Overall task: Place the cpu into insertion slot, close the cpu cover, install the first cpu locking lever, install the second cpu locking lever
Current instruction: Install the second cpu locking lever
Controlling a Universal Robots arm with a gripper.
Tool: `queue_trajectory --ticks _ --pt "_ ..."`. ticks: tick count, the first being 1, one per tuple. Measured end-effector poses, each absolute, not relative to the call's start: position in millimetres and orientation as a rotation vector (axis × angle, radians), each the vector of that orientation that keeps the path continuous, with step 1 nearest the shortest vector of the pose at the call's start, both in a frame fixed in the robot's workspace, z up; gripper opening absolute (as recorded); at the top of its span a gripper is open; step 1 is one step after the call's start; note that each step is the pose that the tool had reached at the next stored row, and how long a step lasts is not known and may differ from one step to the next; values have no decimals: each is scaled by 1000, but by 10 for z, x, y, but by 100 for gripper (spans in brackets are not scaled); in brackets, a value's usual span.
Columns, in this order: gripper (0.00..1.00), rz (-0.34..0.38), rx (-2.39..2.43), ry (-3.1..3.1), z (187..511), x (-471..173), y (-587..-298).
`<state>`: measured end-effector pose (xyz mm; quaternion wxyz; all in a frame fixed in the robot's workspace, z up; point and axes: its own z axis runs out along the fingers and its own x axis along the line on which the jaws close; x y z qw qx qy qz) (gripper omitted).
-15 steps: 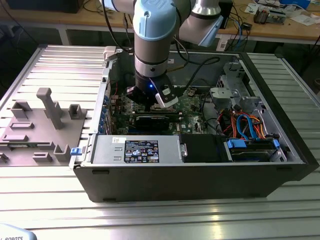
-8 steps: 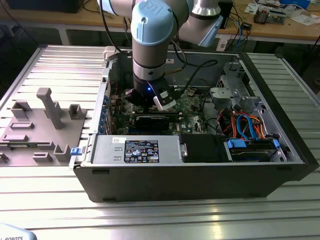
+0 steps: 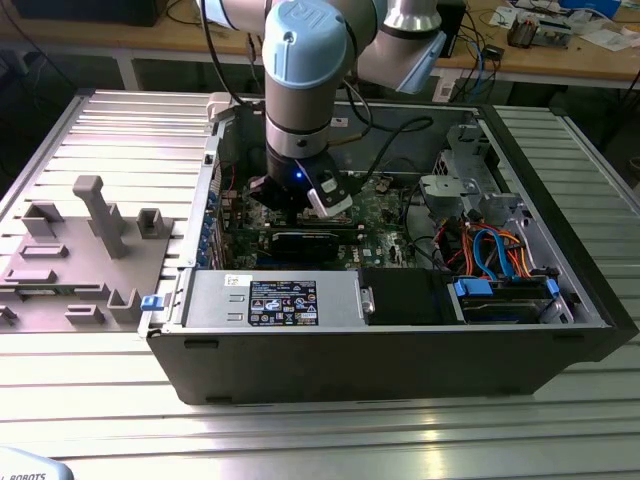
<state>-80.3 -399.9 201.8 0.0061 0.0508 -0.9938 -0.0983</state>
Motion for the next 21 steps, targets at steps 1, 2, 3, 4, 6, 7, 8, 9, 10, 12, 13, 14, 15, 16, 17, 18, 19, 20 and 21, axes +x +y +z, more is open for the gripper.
queue_trajectory --ticks 1,2,3,4,6,7,8,9,10,12,13,14,15,16,17,18,19,20,21 --pt "11 -308 168 -3109 2017 -803 -3992" --pt "11 -308 175 -3108 2016 -803 -3988" --pt "11 -307 182 -3107 2015 -803 -3987" --pt "11 -307 194 -3106 2014 -803 -3984" --pt "11 -306 216 -3103 2012 -804 -3970" --pt "11 -306 225 -3102 2010 -801 -3959" --pt "11 -306 231 -3101 2009 -800 -3953" --pt "11 -308 238 -3100 2005 -798 -3948" --pt "11 -308 244 -3099 2002 -798 -3946" --pt "11 -308 250 -3098 2012 -795 -3947" --pt "11 -307 250 -3098 2057 -795 -3947" --pt "11 -305 250 -3098 2080 -794 -3947" --pt "11 -300 250 -3099 2089 -786 -3945" --pt "11 -277 248 -3099 2092 -750 -3942" --pt "11 -268 248 -3098 2092 -728 -3939" --pt "11 -260 247 -3097 2092 -705 -3935" --pt "11 -250 246 -3096 2091 -667 -3928" --pt "11 -245 246 -3094 2089 -641 -3922" --pt "11 -240 245 -3092 2087 -615 -3915"
